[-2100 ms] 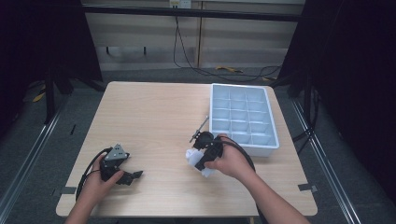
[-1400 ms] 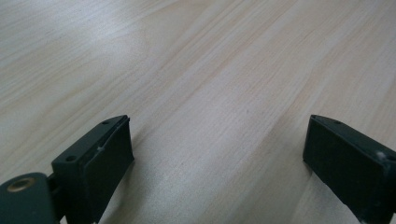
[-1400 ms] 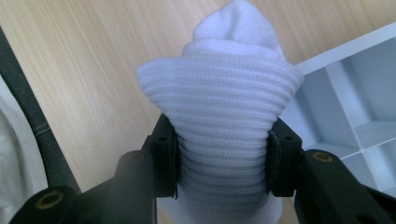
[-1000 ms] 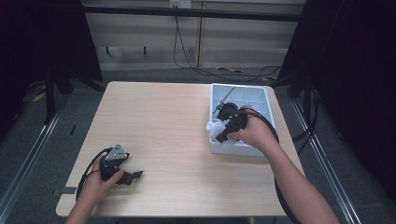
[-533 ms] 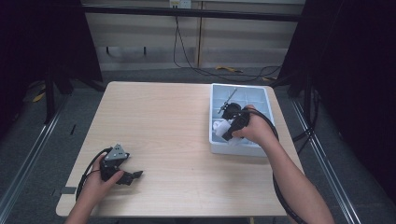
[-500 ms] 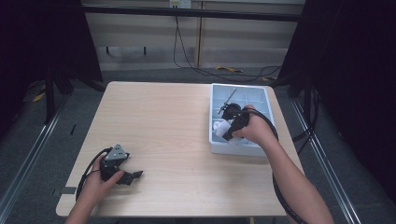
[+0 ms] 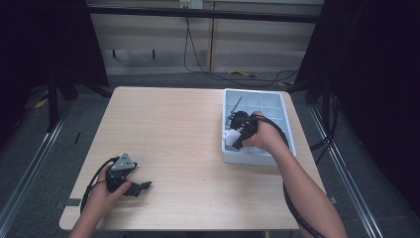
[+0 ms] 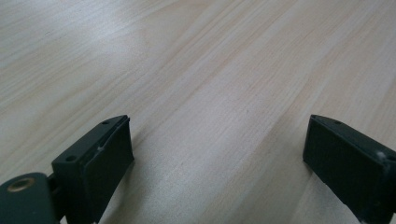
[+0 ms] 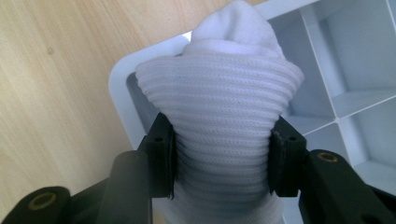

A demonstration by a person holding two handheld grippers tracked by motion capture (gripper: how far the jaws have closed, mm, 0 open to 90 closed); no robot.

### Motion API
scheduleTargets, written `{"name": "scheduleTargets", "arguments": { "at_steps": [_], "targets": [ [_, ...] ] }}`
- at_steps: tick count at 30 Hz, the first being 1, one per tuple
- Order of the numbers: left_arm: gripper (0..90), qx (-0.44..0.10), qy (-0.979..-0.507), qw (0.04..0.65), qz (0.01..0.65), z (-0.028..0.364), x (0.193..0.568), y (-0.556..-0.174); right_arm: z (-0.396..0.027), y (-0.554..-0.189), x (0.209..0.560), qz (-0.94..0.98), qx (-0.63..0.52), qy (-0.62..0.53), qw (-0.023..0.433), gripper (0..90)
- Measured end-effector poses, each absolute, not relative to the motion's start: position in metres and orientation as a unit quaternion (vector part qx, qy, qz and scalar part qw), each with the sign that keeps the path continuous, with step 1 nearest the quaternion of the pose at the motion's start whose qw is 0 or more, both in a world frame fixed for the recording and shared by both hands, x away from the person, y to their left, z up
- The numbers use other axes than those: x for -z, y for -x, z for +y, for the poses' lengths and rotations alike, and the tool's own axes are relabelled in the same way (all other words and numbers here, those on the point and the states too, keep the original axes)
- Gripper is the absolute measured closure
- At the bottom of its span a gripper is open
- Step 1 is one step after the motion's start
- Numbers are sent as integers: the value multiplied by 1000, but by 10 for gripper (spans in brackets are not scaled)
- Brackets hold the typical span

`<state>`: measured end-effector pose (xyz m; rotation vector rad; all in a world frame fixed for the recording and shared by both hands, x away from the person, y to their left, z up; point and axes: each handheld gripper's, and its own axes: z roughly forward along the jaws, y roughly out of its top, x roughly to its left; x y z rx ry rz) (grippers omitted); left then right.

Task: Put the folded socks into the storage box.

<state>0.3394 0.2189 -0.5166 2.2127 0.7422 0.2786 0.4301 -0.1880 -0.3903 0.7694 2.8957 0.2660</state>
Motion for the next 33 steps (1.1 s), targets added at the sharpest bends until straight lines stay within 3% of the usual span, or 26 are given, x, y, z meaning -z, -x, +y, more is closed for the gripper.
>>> {"name": "scheduleTargets", "arguments": {
  "at_steps": [17,28,33],
  "targets": [
    [79,-110,-869,385,291,219,517,-339,-189,-433,404,968,-81,-230,58,508],
    [79,-111,-869,385,291,219,517,-339,-192,-431,387,959,-101,-254,72,333],
    [78,-111,-869,385,291,219,517,-339,-193,-431,383,953,-120,-273,56,254]
  ]
}}
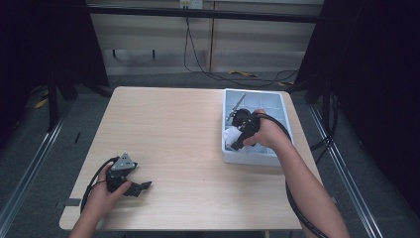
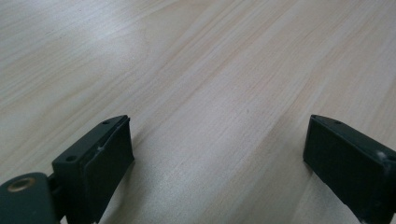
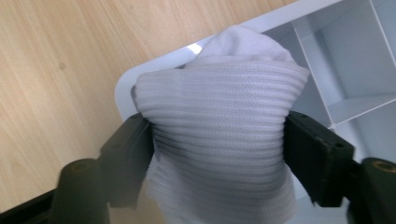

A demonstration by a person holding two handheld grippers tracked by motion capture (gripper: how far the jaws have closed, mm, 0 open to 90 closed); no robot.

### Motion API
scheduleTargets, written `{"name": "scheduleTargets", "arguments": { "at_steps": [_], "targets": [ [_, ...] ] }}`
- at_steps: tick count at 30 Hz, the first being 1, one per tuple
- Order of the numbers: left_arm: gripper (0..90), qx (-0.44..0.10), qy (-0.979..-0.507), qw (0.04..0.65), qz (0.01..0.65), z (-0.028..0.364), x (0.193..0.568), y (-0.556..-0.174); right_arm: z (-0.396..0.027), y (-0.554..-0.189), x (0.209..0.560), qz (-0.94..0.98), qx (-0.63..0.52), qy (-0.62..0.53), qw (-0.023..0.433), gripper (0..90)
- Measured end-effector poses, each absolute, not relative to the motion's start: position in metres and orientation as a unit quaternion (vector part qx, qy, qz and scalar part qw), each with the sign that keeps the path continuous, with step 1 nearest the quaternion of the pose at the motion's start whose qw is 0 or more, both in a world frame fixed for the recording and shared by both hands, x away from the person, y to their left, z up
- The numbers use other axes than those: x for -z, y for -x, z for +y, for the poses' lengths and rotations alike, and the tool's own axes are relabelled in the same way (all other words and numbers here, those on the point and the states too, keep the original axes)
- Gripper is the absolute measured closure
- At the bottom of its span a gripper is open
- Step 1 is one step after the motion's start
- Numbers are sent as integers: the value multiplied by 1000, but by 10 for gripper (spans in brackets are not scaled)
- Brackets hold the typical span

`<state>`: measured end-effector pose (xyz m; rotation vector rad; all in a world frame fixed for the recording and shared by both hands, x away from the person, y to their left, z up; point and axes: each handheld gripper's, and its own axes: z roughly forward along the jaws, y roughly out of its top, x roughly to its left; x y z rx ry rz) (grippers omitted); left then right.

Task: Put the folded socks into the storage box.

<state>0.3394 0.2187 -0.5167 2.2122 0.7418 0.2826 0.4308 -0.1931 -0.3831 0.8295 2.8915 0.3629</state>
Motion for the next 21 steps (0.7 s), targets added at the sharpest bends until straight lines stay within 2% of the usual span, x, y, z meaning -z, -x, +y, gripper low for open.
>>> {"name": "scheduleTargets", "arguments": {
  "at_steps": [9,12,13,18,21],
  "targets": [
    [79,-111,-869,385,292,219,517,-339,-199,-427,365,931,-174,-316,56,276],
    [79,-111,-869,385,292,219,517,-339,-205,-428,359,914,-192,-354,58,468],
    [79,-111,-869,385,292,219,517,-339,-207,-429,358,903,-196,-380,54,567],
    [78,-111,-869,385,292,219,517,-339,-215,-435,359,874,-186,-440,85,828],
    [78,-111,-869,385,291,219,517,-339,-218,-439,362,863,-180,-463,87,873]
  ]
}}
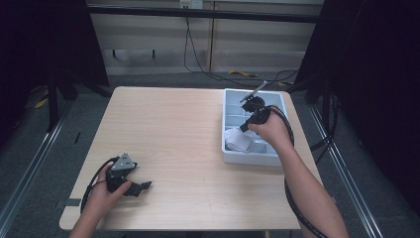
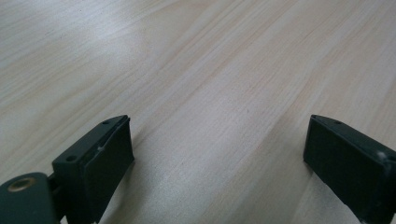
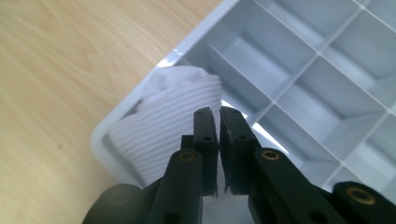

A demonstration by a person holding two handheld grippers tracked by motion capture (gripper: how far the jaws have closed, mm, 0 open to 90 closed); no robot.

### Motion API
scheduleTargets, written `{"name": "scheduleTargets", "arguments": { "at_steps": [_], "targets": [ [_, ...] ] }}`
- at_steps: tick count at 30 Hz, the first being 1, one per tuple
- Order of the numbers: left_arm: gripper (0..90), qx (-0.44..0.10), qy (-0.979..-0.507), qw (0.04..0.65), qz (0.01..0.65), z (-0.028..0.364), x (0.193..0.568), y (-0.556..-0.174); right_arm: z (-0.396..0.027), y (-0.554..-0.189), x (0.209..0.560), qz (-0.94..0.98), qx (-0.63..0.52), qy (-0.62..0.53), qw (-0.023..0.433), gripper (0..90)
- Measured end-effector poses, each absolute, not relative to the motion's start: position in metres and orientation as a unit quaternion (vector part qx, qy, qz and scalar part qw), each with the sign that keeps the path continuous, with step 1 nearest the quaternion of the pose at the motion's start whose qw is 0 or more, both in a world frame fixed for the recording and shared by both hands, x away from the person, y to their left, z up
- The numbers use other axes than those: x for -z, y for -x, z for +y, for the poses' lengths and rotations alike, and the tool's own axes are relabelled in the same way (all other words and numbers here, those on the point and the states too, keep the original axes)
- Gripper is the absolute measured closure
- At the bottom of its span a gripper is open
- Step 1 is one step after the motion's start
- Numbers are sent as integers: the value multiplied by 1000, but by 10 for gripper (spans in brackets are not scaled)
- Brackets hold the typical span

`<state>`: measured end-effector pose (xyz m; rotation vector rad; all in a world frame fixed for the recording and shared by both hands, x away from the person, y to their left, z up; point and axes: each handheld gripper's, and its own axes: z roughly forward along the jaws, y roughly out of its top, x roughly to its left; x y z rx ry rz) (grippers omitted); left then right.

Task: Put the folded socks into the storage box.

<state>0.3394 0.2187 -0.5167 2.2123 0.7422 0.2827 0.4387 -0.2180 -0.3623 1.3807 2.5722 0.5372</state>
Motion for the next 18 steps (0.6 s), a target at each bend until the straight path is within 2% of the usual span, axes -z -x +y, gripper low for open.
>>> {"name": "scheduleTargets", "arguments": {
  "at_steps": [2,4,8,12,18],
  "targets": [
    [78,-111,-868,385,292,219,517,-339,-218,-441,367,864,-173,-469,65,864],
    [78,-111,-869,384,290,219,517,-339,-215,-442,370,867,-157,-467,76,849],
    [78,-111,-869,385,292,219,517,-339,-206,-439,377,877,-151,-454,37,873],
    [78,-112,-869,385,291,219,517,-339,-197,-436,387,886,-121,-445,44,875],
    [78,-112,-870,384,290,219,517,-339,-195,-436,405,894,-111,-434,25,900]
  ]
}}
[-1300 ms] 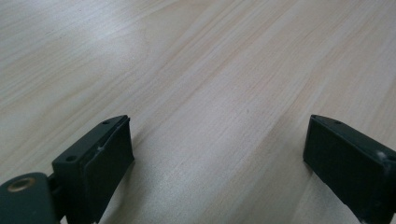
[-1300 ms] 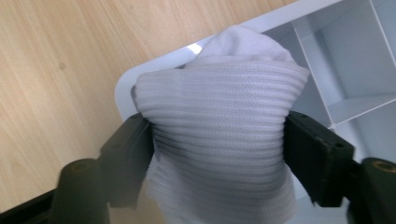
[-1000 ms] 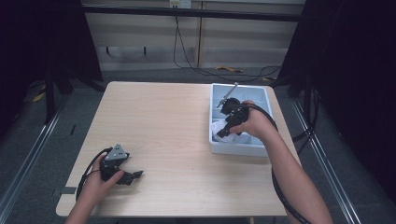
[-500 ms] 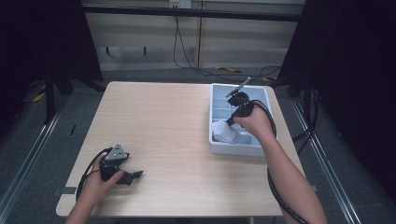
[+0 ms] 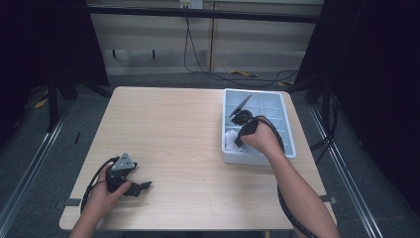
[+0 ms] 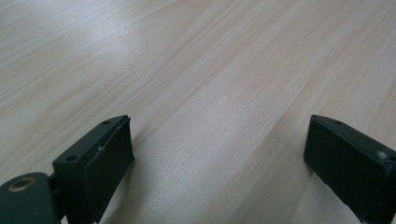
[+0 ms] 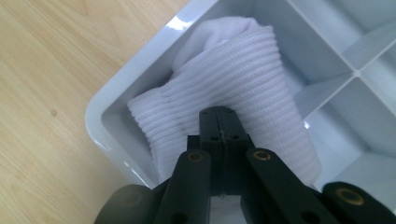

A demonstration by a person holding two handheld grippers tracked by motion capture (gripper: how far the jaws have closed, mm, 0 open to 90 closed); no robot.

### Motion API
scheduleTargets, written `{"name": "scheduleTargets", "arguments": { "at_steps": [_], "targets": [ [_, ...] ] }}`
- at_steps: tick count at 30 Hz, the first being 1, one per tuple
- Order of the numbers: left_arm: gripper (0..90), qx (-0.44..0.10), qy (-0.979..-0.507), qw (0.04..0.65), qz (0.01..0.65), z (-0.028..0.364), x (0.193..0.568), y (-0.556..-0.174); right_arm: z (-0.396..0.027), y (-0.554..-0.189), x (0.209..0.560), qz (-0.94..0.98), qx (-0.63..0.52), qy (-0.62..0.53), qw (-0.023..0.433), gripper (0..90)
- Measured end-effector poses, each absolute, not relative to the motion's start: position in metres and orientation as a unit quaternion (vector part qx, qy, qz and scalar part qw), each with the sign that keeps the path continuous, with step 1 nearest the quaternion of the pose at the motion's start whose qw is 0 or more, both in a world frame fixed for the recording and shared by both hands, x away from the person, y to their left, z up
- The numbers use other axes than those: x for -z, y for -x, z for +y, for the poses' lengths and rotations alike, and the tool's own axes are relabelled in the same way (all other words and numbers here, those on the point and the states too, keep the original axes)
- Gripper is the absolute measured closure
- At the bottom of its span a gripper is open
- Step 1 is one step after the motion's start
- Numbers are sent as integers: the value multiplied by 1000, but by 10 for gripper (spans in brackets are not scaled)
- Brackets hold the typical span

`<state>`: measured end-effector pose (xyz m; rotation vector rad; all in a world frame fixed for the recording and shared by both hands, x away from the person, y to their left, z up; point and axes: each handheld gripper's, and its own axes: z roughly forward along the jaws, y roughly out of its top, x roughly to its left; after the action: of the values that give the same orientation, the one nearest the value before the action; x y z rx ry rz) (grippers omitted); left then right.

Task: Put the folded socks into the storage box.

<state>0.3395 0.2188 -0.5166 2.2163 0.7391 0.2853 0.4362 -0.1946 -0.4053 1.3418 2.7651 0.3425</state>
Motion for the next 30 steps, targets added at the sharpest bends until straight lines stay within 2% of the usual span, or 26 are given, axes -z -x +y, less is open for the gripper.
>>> {"name": "scheduleTargets", "arguments": {
  "at_steps": [5,8,15,21,30],
  "targets": [
    [78,-112,-870,384,290,219,517,-339,-190,-433,412,898,-109,-427,16,900],
    [78,-112,-869,383,291,219,517,-339,-193,-432,404,894,-125,-431,8,861],
    [77,-113,-870,382,292,219,516,-339,-213,-435,372,874,-175,-452,47,850],
    [74,-114,-870,382,291,218,516,-339,-214,-451,380,861,-156,-475,92,872],
    [74,-114,-871,380,290,218,516,-339,-209,-451,391,864,-156,-479,26,900]
  ]
}}
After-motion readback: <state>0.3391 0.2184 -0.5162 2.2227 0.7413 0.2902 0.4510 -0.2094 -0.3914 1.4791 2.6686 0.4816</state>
